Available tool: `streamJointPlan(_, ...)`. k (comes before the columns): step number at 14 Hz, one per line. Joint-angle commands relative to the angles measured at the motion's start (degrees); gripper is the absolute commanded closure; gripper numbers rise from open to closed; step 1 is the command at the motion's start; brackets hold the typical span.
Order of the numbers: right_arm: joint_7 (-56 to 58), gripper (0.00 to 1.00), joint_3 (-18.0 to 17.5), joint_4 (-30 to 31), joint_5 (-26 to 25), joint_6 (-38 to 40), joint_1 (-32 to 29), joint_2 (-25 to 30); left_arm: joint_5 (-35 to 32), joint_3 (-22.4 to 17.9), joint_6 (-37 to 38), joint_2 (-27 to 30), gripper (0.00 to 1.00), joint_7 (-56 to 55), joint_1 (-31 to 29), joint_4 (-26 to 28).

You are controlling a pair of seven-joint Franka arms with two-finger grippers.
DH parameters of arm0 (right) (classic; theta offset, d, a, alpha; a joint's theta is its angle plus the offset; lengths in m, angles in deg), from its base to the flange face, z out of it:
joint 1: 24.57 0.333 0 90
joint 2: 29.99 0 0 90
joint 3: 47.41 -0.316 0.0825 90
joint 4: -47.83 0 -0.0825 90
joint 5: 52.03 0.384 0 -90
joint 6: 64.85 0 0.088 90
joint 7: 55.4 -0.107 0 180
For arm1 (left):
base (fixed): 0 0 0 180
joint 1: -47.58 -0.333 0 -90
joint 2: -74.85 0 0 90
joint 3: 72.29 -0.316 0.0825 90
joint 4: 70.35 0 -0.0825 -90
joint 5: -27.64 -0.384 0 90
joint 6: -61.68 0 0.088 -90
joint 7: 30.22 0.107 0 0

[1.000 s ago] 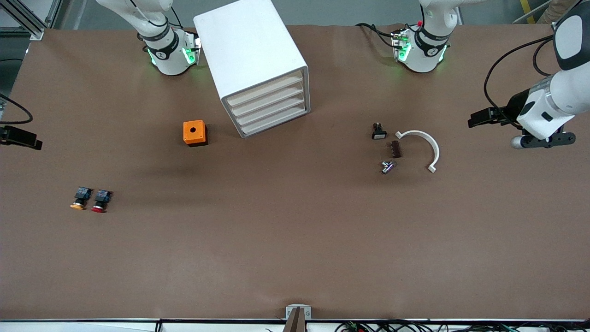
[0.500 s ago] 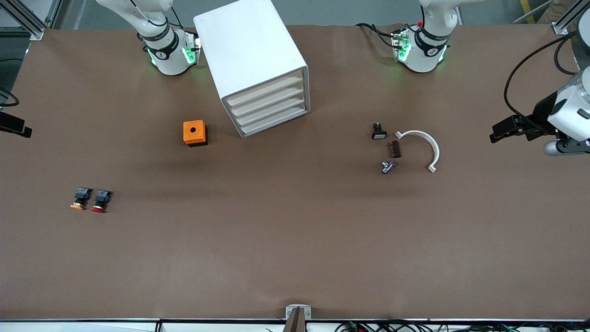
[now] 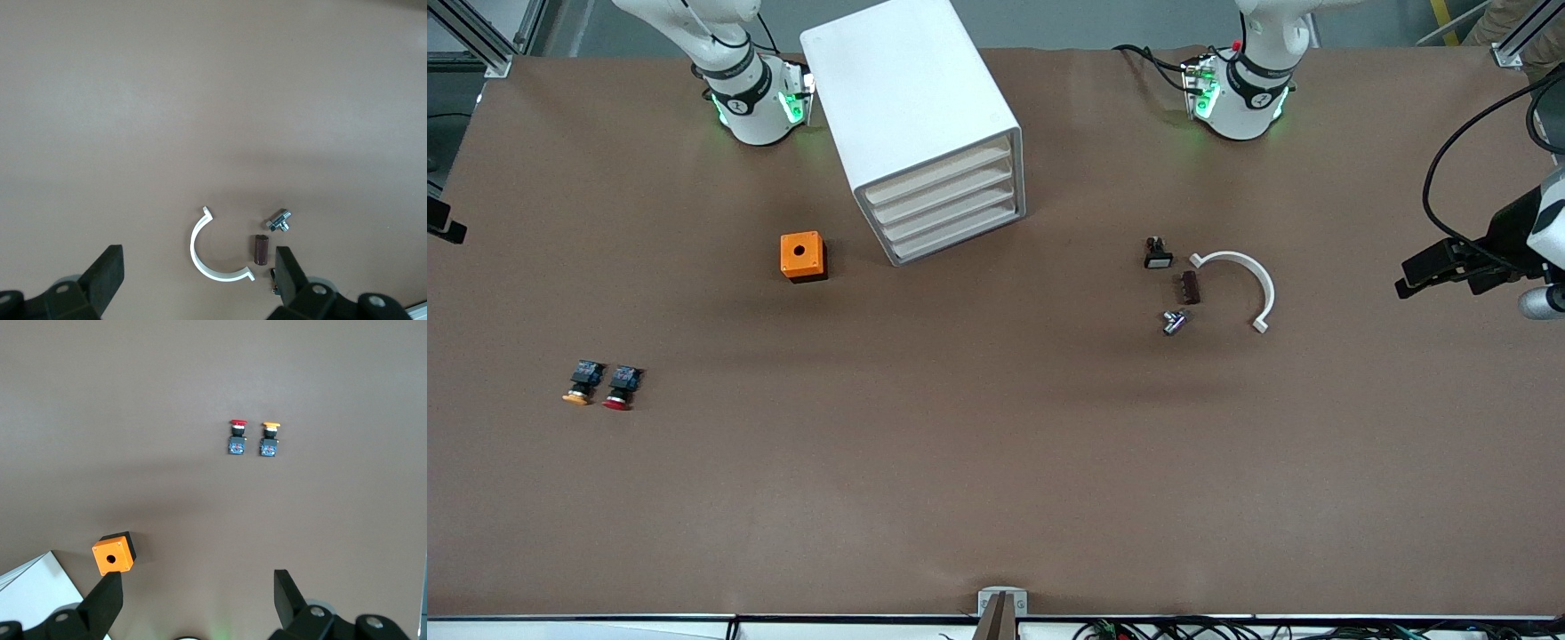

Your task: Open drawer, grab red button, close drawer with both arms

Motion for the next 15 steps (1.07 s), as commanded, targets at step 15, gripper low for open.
streamJointPlan(15,-0.39,0.00,-0.64,10.93,0.72,-4.31,-1.39,9.42,-3.82,2.38,2.21,-0.67,0.00,-0.55,-0.20,-1.14)
